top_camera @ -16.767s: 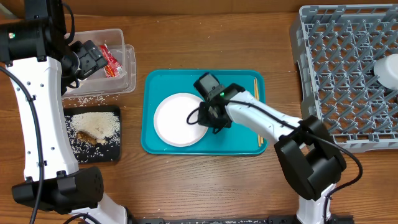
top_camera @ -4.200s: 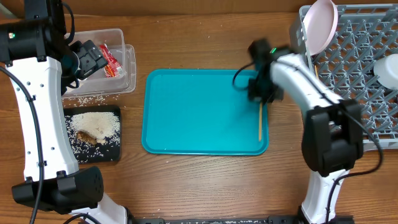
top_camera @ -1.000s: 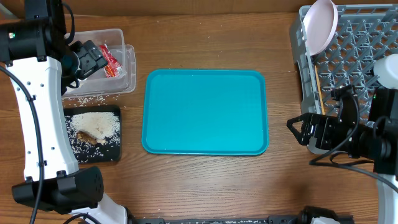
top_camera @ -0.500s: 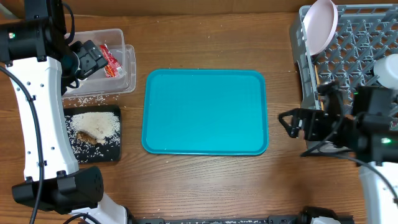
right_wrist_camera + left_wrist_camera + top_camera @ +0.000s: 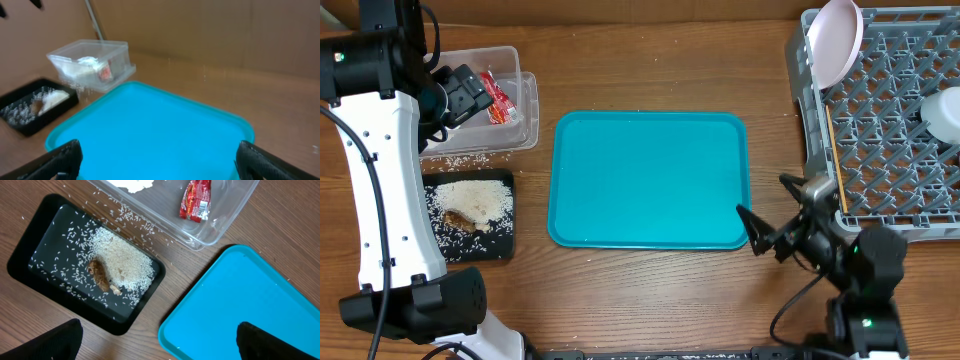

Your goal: Sort waste into correct bins and load items into the dishwasher

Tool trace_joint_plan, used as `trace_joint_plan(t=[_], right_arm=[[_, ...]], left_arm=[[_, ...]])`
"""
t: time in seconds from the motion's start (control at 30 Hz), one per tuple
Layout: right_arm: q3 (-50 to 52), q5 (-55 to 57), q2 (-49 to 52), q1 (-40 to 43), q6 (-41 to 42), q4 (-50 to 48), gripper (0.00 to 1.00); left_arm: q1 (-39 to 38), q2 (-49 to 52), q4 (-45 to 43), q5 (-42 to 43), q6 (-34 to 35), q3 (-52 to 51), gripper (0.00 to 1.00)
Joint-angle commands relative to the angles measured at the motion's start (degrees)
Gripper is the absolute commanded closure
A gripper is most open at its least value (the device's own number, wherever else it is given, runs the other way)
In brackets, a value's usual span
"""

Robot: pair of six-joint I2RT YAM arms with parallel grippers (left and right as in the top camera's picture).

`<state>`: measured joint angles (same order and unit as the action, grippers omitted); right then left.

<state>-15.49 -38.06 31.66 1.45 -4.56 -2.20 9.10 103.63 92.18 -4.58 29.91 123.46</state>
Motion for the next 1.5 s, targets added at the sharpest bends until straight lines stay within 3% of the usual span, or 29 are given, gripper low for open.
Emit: trace_joint_plan(t=[0.0, 0.2, 0.47, 0.77, 1.03, 1.47], right_arm=[[6.32, -0.39, -3.34, -0.28, 0.35, -7.76, 0.00], [15.19, 9.62, -9.18, -0.33, 5.51, -18.27, 0.00], [15.02, 19.47, -16.28, -1.46, 5.92, -11.04, 0.00], [15.02, 28.50, -25.31, -1.44, 5.90, 5.99, 0.00], [15.02, 34.14, -31.65, -1.44, 5.90, 6.69, 0.00], [15.02, 34.16, -31.52, -1.44, 5.90, 6.71, 0.00]], left_arm=[[-0.13, 0.48, 0.09, -0.50, 0.52, 0.44, 0.00], [-0.13, 0.48, 0.09, -0.50, 0.52, 0.44, 0.00], [-0.13, 0.48, 0.11, -0.50, 0.52, 0.44, 0.00], [-0.13, 0.48, 0.11, -0.50, 0.52, 0.44, 0.00], [-0.13, 0.48, 0.09, -0.50, 0.52, 0.44, 0.00], [-0.13, 0.48, 0.09, -0.50, 0.52, 0.44, 0.00]])
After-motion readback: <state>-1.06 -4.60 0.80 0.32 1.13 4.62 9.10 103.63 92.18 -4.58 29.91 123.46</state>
